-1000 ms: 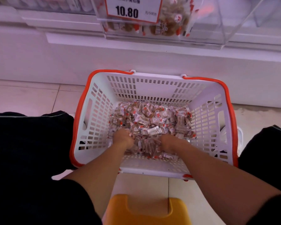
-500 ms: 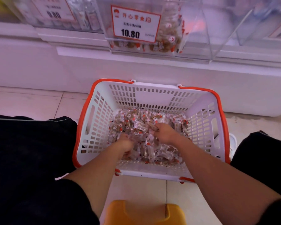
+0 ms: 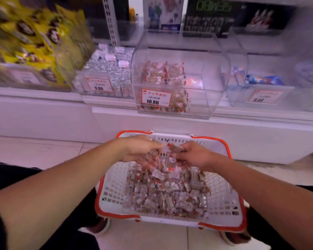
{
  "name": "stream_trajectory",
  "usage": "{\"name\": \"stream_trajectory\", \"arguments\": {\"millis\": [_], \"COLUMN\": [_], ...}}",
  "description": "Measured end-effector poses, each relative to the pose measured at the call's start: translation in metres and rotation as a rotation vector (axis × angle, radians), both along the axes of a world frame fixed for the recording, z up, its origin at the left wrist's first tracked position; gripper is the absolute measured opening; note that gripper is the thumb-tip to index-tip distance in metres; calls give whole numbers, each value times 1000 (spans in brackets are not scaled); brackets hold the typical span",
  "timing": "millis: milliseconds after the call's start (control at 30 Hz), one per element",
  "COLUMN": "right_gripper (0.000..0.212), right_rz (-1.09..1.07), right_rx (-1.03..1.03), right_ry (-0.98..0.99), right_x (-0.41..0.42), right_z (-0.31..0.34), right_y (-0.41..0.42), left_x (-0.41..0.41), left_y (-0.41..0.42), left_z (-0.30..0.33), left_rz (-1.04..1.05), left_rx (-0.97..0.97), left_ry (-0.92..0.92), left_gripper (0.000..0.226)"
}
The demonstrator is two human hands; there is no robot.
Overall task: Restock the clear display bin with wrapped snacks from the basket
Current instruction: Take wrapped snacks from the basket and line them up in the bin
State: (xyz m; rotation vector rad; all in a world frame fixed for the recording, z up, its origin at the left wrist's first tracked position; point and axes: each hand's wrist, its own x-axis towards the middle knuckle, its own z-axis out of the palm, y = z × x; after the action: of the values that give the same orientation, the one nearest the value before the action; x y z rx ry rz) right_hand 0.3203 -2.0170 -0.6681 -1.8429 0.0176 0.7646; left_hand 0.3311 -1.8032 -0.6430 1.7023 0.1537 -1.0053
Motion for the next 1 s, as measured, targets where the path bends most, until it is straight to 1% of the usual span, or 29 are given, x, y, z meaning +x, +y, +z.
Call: {"name": "stream_trajectory", "arguments": {"millis": [67,100,133,200,233,267,300,367,433,467,500,567,633,667,733,767,800,833,900,933,1000], "right_gripper": [8,13,20,27,27,28,31,36,31,28,26,15,6,8,13,13,14,16,23,23,12], "right_rz": [-127,-155,-165,-164,-148,-136,-129,-148,-179,-163,-130,-53,29,68,148,199,252,297,338,317,195], "right_rx": [222,276,287,250,236,218,157,-39,-189,-251,-309,-418,-503,-498,-401,-372,-382,-420,-477,-455,-330], "right_ry": [-1,-67,-165,-386,-451,-486,-550,-734,-904,-939,-955,-970,-970,-945,-864,-841,-838,-854,-884,-885,-875], "right_x": [5,6,6,4,3,1,2,8,17,19,20,20,16,15,15,15,15,15,15,16,26], "right_z": [44,64,83,114,125,133,141,154,166,171,173,171,168,170,178,181,183,183,181,182,183], "right_y": [5,7,9,13,14,16,15,11,4,3,2,4,11,13,12,11,9,6,2,1,-6], "left_x": [0,-2,-3,-3,-1,1,5,15,24,27,30,33,33,34,36,38,39,40,42,42,43], "left_y": [-2,-4,-8,-16,-21,-26,-31,-40,-44,-45,-45,-45,-47,-49,-51,-50,-50,-49,-46,-45,-42], "left_z": [37,55,71,93,100,104,108,115,120,122,123,123,123,122,121,122,123,124,127,127,128], "left_rz": [72,83,76,49,69,110,152,235,317,349,360,329,296,294,330,345,345,327,291,283,279], "left_rx": [-139,-206,-282,-392,-425,-449,-476,-530,-607,-655,-716,-805,-791,-756,-664,-631,-606,-591,-574,-568,-562], "left_ry": [-18,-17,-15,-31,-55,-74,-92,-112,-102,-86,-65,-40,-86,-119,-184,-217,-247,-280,-329,-333,-302], "left_gripper": [41,44,38,15,14,19,21,19,27,32,35,31,34,42,62,68,70,65,41,32,29]}}
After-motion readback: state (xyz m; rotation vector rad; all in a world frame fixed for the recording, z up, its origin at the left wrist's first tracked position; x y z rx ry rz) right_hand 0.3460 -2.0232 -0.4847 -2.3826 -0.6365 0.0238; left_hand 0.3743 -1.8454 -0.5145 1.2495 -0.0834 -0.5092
